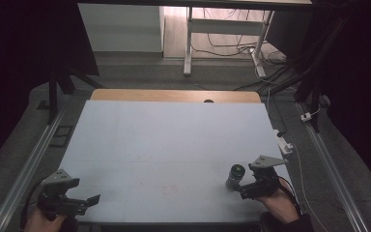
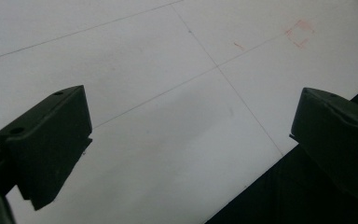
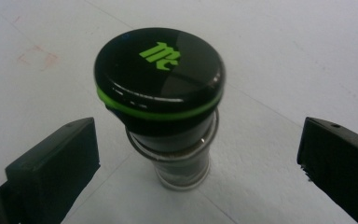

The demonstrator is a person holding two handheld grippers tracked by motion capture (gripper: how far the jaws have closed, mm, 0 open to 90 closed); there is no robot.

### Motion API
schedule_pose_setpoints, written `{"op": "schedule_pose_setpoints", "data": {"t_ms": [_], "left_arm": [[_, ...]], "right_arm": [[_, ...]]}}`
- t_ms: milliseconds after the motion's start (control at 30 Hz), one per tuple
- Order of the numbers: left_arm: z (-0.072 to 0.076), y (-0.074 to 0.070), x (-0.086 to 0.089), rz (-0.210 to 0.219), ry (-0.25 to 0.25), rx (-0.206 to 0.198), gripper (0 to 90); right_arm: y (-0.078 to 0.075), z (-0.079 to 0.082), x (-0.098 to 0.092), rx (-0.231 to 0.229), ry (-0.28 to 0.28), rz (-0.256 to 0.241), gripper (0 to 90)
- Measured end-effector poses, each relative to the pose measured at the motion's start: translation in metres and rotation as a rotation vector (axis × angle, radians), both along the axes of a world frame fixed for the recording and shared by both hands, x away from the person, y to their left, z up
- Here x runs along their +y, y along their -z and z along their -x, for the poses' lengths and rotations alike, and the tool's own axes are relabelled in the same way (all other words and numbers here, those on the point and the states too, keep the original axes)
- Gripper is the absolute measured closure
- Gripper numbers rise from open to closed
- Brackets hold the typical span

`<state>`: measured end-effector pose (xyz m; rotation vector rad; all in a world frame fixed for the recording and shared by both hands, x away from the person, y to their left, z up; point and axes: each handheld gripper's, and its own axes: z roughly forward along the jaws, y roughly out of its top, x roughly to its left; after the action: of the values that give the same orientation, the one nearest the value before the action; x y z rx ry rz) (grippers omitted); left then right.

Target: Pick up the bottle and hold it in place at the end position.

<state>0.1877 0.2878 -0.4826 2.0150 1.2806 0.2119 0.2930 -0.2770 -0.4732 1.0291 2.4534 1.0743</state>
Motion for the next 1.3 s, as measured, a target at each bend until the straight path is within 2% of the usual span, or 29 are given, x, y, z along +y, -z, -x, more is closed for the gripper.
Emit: {"op": "schedule_pose_setpoints", "data": {"t_ms": [167, 300, 400, 533, 733, 900, 1000, 1300], "left_arm": [[0.0, 0.0, 0.0, 0.002, 0.0, 0.002, 0.0], [0.0, 0.0, 0.0, 0.004, 0.0, 0.006, 0.0], [-0.001, 0.0, 0.0, 0.004, 0.001, 0.007, 0.0], [-0.001, 0.0, 0.0, 0.004, 0.001, 0.008, 0.0], [-0.001, 0.001, 0.0, 0.003, -0.001, 0.012, 0.0], [-0.001, 0.001, 0.0, 0.002, -0.002, 0.013, 0.0], [-0.001, 0.001, 0.0, 0.003, -0.002, 0.013, 0.0], [-0.001, 0.001, 0.0, 0.003, -0.002, 0.014, 0.0]], "right_arm": [[0.006, -0.005, 0.005, 0.014, -0.027, 0.027, 0.0], [0.009, -0.009, 0.007, 0.039, -0.036, 0.03, 0.3], [0.012, -0.01, 0.007, 0.046, -0.047, 0.044, 7.7], [0.012, -0.01, 0.008, 0.048, -0.07, 0.052, 22.0], [0.011, -0.009, 0.007, 0.035, -0.087, 0.084, 35.0], [0.01, -0.007, 0.007, 0.044, -0.126, 0.077, 50.7], [0.01, -0.005, 0.008, 0.024, -0.131, 0.093, 51.8], [0.007, -0.004, 0.012, 0.028, -0.105, 0.11, 52.5]]}}
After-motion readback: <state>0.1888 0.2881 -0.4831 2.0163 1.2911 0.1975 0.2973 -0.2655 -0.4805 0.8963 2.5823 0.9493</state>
